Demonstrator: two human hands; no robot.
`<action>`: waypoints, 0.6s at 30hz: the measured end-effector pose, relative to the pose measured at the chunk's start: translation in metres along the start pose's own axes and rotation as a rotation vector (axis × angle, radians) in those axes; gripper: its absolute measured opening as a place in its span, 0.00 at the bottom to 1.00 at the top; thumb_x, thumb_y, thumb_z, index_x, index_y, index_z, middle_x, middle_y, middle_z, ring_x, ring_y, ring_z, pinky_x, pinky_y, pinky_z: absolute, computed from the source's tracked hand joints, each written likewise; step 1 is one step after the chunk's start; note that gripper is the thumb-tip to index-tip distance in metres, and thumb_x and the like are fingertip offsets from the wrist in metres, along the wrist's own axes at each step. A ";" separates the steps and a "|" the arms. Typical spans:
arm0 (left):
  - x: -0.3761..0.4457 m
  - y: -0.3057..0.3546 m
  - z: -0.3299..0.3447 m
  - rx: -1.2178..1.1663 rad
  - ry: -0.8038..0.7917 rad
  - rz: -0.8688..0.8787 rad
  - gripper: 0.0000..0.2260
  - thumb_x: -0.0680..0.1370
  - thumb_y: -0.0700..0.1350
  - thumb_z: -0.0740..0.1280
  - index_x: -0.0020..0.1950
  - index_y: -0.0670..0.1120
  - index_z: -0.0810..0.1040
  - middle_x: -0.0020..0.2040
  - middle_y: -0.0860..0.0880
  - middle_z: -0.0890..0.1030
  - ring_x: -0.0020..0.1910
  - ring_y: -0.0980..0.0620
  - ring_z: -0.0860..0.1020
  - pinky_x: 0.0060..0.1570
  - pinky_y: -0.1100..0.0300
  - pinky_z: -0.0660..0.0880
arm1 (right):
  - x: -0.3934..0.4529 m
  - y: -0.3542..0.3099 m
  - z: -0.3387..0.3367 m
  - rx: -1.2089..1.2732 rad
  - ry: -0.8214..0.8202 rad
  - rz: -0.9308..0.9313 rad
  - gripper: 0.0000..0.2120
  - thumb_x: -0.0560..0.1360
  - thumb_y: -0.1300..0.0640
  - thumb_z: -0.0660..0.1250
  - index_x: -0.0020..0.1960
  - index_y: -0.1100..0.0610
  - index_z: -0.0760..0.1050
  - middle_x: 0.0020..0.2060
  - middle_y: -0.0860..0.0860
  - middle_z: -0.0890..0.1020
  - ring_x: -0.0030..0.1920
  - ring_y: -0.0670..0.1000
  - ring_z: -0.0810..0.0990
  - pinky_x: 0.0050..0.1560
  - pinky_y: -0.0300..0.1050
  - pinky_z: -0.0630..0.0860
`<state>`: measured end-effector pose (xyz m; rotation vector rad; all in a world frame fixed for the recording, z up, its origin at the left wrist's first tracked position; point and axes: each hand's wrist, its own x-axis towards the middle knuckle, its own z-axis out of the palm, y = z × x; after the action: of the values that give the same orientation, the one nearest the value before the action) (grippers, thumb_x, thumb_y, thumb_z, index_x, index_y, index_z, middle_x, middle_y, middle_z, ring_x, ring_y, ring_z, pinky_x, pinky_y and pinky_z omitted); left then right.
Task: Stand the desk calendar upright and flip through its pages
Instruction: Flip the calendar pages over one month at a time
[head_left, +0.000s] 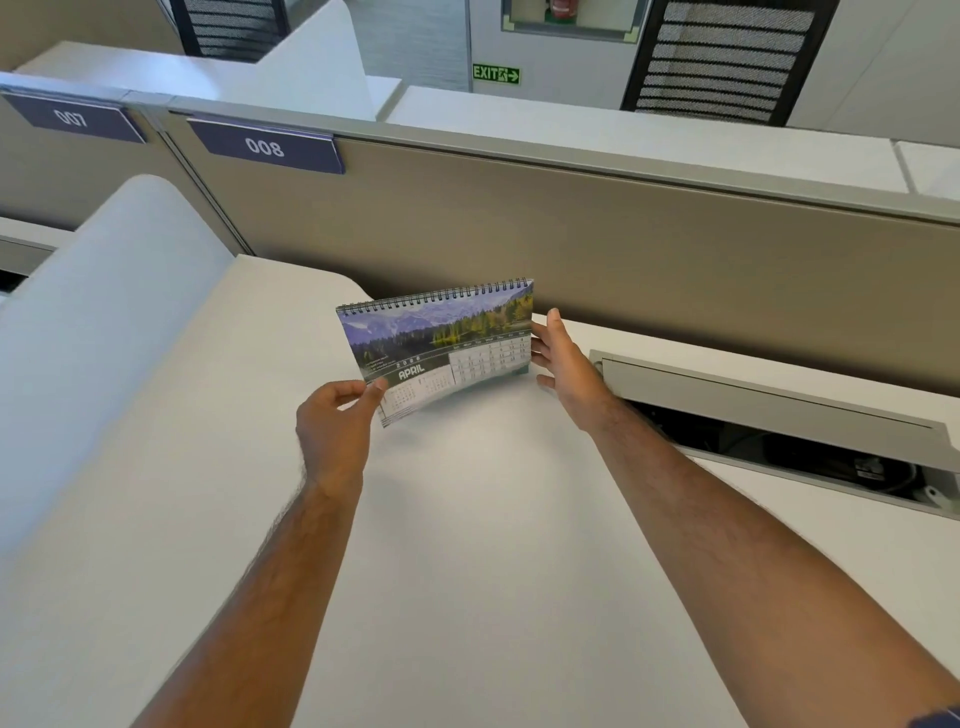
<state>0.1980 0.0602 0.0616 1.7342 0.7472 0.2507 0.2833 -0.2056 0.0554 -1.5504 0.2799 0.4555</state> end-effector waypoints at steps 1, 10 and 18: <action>0.001 -0.001 0.000 -0.003 0.003 -0.005 0.09 0.76 0.51 0.81 0.49 0.46 0.88 0.48 0.49 0.89 0.48 0.50 0.85 0.47 0.56 0.82 | 0.000 0.000 0.000 0.000 -0.002 -0.001 0.31 0.83 0.33 0.43 0.74 0.46 0.72 0.65 0.44 0.79 0.68 0.48 0.74 0.74 0.59 0.61; -0.001 0.003 -0.007 -0.043 -0.018 -0.019 0.07 0.78 0.49 0.80 0.54 0.48 0.90 0.45 0.53 0.90 0.43 0.54 0.86 0.43 0.61 0.81 | -0.001 0.002 0.003 0.003 0.012 -0.007 0.28 0.84 0.34 0.43 0.69 0.41 0.75 0.66 0.44 0.79 0.68 0.47 0.75 0.74 0.58 0.61; -0.007 0.004 -0.010 -0.043 0.019 0.057 0.07 0.77 0.50 0.80 0.47 0.48 0.87 0.41 0.54 0.89 0.43 0.56 0.88 0.47 0.58 0.84 | 0.001 0.003 0.004 -0.003 0.027 -0.002 0.29 0.84 0.34 0.43 0.68 0.43 0.77 0.65 0.44 0.81 0.68 0.47 0.76 0.75 0.59 0.63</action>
<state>0.1887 0.0641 0.0695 1.7160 0.7023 0.3201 0.2824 -0.2016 0.0521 -1.5604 0.2985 0.4333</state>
